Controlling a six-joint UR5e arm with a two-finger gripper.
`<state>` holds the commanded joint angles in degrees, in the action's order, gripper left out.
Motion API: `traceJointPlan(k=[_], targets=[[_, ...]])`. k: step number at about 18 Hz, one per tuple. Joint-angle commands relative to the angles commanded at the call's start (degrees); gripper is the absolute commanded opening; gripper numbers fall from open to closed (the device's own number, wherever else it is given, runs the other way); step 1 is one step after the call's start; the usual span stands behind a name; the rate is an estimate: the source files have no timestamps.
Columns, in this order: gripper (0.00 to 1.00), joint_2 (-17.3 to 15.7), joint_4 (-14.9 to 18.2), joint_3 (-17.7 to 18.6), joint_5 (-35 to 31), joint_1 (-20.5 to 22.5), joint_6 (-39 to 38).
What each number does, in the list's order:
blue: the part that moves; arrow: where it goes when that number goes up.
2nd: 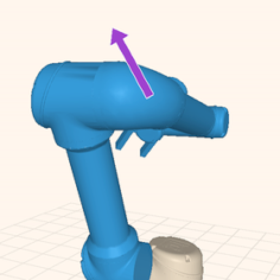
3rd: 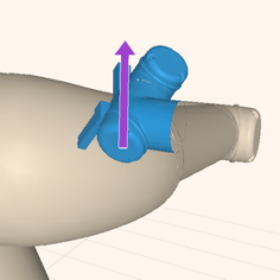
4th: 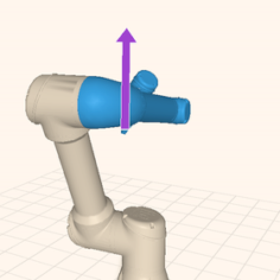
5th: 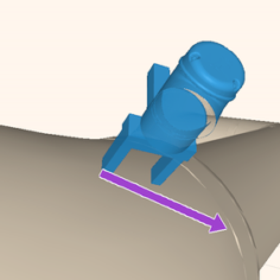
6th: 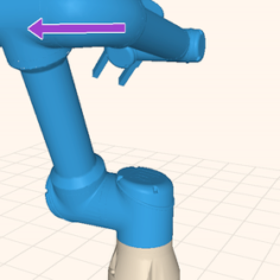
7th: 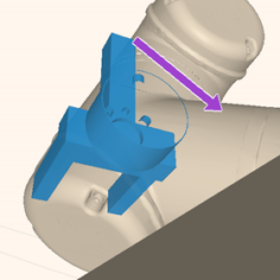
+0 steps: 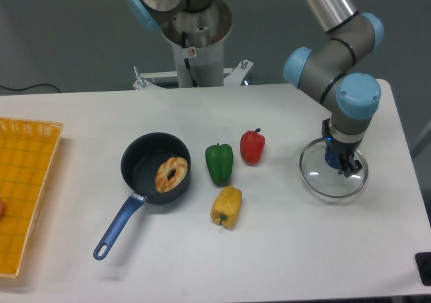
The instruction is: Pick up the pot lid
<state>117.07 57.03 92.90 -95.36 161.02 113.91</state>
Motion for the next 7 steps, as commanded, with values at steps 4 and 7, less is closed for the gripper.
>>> traceJointPlan(k=[4,7], targets=[[0.60,-0.7,0.8,-0.3,-0.1,0.0,-0.1],[0.60,-0.7,1.0,-0.4,-0.4,-0.1,-0.2]])
